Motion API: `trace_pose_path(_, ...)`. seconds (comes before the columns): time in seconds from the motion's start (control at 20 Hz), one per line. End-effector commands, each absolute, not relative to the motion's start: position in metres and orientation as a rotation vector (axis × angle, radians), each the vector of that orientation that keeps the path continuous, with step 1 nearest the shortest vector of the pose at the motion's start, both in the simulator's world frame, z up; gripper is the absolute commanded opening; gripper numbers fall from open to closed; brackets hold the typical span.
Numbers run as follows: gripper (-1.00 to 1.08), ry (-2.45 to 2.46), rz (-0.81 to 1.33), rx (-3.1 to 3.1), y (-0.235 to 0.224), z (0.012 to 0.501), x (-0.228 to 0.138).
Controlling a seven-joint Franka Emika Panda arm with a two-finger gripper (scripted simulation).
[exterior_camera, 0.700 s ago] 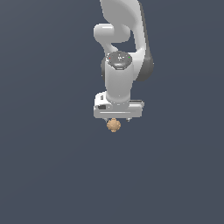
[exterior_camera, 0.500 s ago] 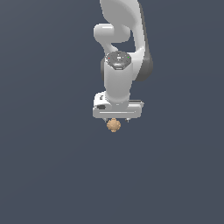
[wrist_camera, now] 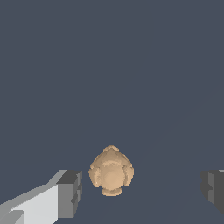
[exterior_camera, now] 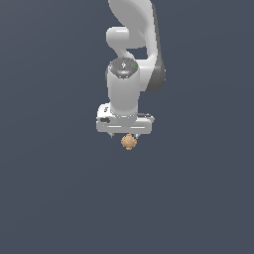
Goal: Pick up the object and move it to a goal position.
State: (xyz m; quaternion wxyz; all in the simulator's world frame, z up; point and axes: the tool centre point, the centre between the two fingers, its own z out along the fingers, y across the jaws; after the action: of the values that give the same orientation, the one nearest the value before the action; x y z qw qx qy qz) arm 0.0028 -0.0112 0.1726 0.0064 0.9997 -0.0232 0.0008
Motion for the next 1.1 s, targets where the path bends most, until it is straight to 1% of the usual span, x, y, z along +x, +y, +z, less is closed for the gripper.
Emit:
trace_pose_path(0.0,1.0,-0.058,0.002,3.128,-0.011,0.171,0.002)
trace_pose_path(0.5,1.0,0.142,-0.001,3.124,-0.008,0.157,-0.006)
trace_pose_path(1.05,1.0,0.591,-0.004,3.074,-0.002,0.126,-0.025)
